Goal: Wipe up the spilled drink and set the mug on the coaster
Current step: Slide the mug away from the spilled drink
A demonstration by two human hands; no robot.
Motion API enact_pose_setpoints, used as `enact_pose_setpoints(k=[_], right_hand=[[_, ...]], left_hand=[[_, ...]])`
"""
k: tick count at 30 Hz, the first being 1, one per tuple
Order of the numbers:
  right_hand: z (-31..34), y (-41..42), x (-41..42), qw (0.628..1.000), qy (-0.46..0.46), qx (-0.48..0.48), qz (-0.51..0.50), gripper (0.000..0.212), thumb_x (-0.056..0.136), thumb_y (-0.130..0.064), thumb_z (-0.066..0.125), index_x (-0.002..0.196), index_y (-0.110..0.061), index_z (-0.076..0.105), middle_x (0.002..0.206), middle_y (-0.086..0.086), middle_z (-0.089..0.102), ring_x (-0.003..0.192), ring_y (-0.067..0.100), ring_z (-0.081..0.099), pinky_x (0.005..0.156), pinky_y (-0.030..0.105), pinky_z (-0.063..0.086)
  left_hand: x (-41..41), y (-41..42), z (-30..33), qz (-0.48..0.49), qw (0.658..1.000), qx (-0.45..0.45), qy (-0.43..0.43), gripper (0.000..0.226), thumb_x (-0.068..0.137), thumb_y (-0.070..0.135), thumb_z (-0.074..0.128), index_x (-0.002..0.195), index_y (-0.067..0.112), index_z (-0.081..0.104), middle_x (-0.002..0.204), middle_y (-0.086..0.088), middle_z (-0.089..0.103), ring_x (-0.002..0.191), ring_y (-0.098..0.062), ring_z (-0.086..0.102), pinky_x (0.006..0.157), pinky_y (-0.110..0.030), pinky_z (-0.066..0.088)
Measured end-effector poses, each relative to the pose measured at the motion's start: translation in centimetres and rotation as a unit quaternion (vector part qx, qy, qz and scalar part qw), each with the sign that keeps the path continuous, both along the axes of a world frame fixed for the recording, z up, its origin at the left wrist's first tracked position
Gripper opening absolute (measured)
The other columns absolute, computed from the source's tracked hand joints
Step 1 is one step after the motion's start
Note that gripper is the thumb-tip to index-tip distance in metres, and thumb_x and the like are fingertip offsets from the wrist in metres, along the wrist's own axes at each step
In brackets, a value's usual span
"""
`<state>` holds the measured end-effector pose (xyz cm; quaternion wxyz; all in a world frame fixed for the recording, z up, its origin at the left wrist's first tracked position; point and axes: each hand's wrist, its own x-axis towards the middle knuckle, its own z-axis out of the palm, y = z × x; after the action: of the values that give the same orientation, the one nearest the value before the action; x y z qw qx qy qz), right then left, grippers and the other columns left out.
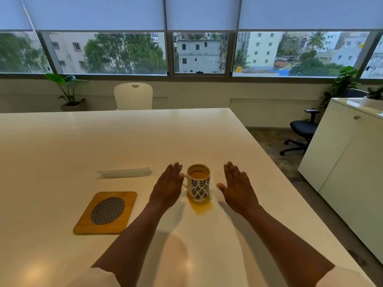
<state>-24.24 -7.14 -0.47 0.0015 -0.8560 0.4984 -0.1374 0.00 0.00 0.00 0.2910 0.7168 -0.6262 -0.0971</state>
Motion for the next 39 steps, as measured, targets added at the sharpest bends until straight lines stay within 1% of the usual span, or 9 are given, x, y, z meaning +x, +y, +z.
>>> enact_pose_setpoints(k=[3, 8, 14, 18, 21, 25, 27, 31, 39], right_hand=[[-0.8, -0.2, -0.3, 0.999, 0.007, 0.032, -0.008, 0.071, 0.102, -0.05, 0.026, 0.155, -0.013, -0.003, 0.165, 0.008, -0.005, 0.152, 0.023, 0.0, 0.123, 0.042, 0.005], [-2.1, -0.5, -0.3, 0.997, 0.023, 0.073, -0.006, 0.07, 0.102, -0.049, 0.027, 0.156, -0.013, 0.0, 0.165, 0.007, -0.001, 0.152, 0.023, 0.003, 0.122, 0.042, 0.007], [-3.6, -0.6, 0.0, 0.991, 0.008, 0.132, -0.013, 0.069, 0.102, -0.047, 0.029, 0.156, -0.013, 0.005, 0.165, 0.006, 0.003, 0.152, 0.021, 0.003, 0.123, 0.041, 0.006], [-4.1, -0.8, 0.0, 0.991, 0.009, 0.13, -0.017, 0.063, 0.103, -0.044, 0.027, 0.156, -0.014, 0.011, 0.165, 0.006, 0.007, 0.152, 0.021, 0.004, 0.123, 0.041, 0.005], [-4.4, -0.6, 0.1, 0.993, 0.01, 0.114, -0.018, 0.061, 0.103, -0.042, 0.024, 0.156, -0.014, 0.012, 0.165, 0.006, 0.008, 0.152, 0.021, 0.005, 0.123, 0.041, 0.007], [-4.7, -0.3, -0.1, 0.995, -0.008, 0.094, -0.023, 0.061, 0.102, -0.042, 0.026, 0.155, -0.015, 0.016, 0.164, 0.004, 0.013, 0.152, 0.02, 0.009, 0.123, 0.039, 0.008], [-4.8, -0.2, -0.1, 0.995, -0.023, 0.091, -0.026, 0.061, 0.101, -0.042, 0.027, 0.155, -0.016, 0.018, 0.164, 0.003, 0.015, 0.152, 0.018, 0.01, 0.124, 0.038, 0.008], [-4.9, -0.2, -0.1, 0.995, -0.036, 0.086, -0.026, 0.061, 0.1, -0.043, 0.028, 0.154, -0.016, 0.021, 0.163, 0.003, 0.019, 0.151, 0.018, 0.013, 0.124, 0.038, 0.01], [-4.8, -0.2, -0.2, 0.995, -0.035, 0.084, -0.029, 0.061, 0.1, -0.042, 0.029, 0.155, -0.016, 0.021, 0.163, 0.003, 0.019, 0.151, 0.018, 0.013, 0.123, 0.037, 0.009]], left_hand=[[0.0, 0.0, -0.5, 0.021, 0.999, -0.019, 0.025, 0.049, 0.104, 0.044, 0.024, 0.145, 0.026, 0.043, 0.155, 0.005, 0.039, 0.145, -0.012, 0.029, 0.116, -0.032, 0.023], [-0.2, 0.1, -1.0, 0.039, 0.993, -0.081, 0.075, 0.041, 0.103, 0.045, 0.034, 0.124, 0.027, 0.064, 0.127, 0.005, 0.066, 0.118, -0.015, 0.056, 0.094, -0.027, 0.04], [-0.6, -0.8, -0.9, 0.072, 0.981, -0.081, 0.161, 0.023, 0.1, 0.03, 0.049, 0.098, 0.02, 0.069, 0.091, 0.005, 0.072, 0.085, -0.013, 0.063, 0.066, -0.017, 0.04], [-0.8, -1.4, -0.6, 0.087, 0.949, -0.04, 0.302, 0.02, 0.094, 0.026, 0.053, 0.088, 0.016, 0.069, 0.087, -0.001, 0.074, 0.077, -0.019, 0.064, 0.068, -0.035, 0.049], [-0.9, -1.3, -0.7, 0.077, 0.926, -0.026, 0.369, 0.02, 0.093, 0.026, 0.051, 0.083, 0.016, 0.066, 0.081, 0.0, 0.073, 0.066, -0.016, 0.06, 0.053, -0.029, 0.044], [-1.2, -1.7, -0.8, 0.082, 0.905, -0.017, 0.416, 0.025, 0.094, 0.027, 0.047, 0.079, 0.012, 0.062, 0.076, -0.003, 0.068, 0.06, -0.018, 0.055, 0.05, -0.026, 0.037], [-1.5, -2.0, -0.9, 0.09, 0.911, -0.025, 0.402, 0.034, 0.098, 0.032, 0.046, 0.074, 0.012, 0.06, 0.072, -0.004, 0.064, 0.058, -0.017, 0.052, 0.049, -0.025, 0.035], [-2.1, -2.6, -0.9, 0.102, 0.925, -0.049, 0.363, 0.049, 0.101, 0.043, 0.043, 0.064, 0.012, 0.051, 0.065, -0.005, 0.054, 0.061, -0.02, 0.046, 0.062, -0.035, 0.036], [-2.3, -3.6, -1.4, 0.119, 0.936, -0.058, 0.328, 0.053, 0.104, 0.039, 0.033, 0.06, 0.012, 0.047, 0.062, -0.007, 0.05, 0.064, -0.024, 0.047, 0.065, -0.038, 0.037]])
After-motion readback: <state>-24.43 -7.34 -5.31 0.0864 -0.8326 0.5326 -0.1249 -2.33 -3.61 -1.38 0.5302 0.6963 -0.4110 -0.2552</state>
